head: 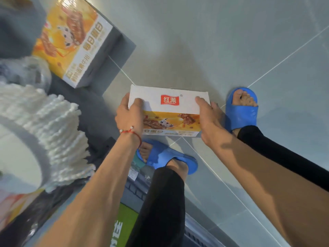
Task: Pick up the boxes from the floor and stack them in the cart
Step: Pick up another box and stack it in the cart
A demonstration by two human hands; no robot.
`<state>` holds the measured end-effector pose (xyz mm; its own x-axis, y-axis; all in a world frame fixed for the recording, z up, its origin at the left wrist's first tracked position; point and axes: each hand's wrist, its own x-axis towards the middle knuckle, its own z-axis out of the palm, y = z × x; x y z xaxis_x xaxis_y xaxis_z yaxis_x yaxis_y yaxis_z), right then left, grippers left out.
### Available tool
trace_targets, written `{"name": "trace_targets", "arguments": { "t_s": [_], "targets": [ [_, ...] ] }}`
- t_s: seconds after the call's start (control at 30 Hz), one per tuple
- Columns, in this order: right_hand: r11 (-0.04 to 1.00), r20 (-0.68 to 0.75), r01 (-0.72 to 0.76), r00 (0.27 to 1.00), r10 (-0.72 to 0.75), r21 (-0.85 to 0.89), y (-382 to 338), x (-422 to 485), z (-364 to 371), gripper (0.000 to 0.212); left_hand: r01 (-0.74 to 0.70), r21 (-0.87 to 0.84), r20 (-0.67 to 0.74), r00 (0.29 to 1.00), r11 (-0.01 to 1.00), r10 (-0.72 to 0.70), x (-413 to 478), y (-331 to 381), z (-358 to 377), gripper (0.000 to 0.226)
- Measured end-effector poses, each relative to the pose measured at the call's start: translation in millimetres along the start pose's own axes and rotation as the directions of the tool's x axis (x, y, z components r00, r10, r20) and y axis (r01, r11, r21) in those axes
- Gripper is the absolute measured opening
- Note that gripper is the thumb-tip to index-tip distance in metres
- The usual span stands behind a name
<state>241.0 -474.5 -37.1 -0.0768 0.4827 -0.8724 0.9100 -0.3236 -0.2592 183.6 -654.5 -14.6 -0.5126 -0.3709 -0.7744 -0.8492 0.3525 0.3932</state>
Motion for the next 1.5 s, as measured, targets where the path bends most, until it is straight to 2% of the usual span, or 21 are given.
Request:
{"name": "trace_targets", "arguments": {
  "t_s": [0.1,0.17,0.27,0.4,0.57,0.63,0.8,0.97,1.1,1.3,1.5],
  "targets": [
    [0.987,0.037,0.158,0.987,-0.158,-0.006,-14,-5,-17,0.020,0.030,-0.161,0.028,0.999,0.987,-0.026,-14,2,-2,0.041],
    [0.976,0.084,0.217,0.973,-0.214,-0.028,-21,-2,-23,0.022,0.034,-0.248,0.042,0.999,0.968,-0.024,-17,-1,1,0.052],
    [0.959,0.128,0.283,0.952,-0.280,-0.007,-27,9,-26,0.035,0.076,-0.346,0.044,0.997,0.935,-0.065,-14,-15,12,0.052],
    [0.935,0.164,0.350,0.927,-0.338,-0.050,-16,34,-26,0.048,0.109,-0.342,0.050,0.994,0.933,-0.097,-9,-41,29,0.043],
    [0.916,0.275,0.370,0.906,-0.320,-0.153,2,54,-30,0.061,0.099,-0.293,0.127,0.990,0.951,-0.064,-2,-59,43,0.068],
    [0.922,0.328,0.352,0.901,-0.285,-0.164,2,60,-33,0.065,0.114,-0.314,0.129,0.989,0.943,-0.077,2,-61,45,0.068],
    [0.937,0.400,0.307,0.889,-0.221,-0.166,-10,46,-46,0.045,0.159,-0.351,0.125,0.985,0.923,-0.122,-15,-53,44,0.055],
    [0.950,0.398,0.278,0.895,-0.200,-0.146,-30,-9,-96,0.034,0.175,-0.368,0.137,0.982,0.913,-0.133,-80,-22,25,0.056],
    [0.958,0.400,0.262,0.895,-0.195,-0.120,-61,-72,-149,0.038,0.142,-0.342,0.118,0.987,0.929,-0.108,-154,20,4,0.052],
    [0.946,0.386,0.318,0.882,-0.270,-0.065,-115,-186,-233,0.048,0.085,-0.330,0.127,0.991,0.940,-0.045,-258,102,-41,0.049],
    [0.939,0.331,0.344,0.884,-0.331,0.019,-144,-275,-306,0.044,-0.008,-0.309,0.131,0.990,0.951,0.051,-352,163,-69,0.051]
  ]
}}
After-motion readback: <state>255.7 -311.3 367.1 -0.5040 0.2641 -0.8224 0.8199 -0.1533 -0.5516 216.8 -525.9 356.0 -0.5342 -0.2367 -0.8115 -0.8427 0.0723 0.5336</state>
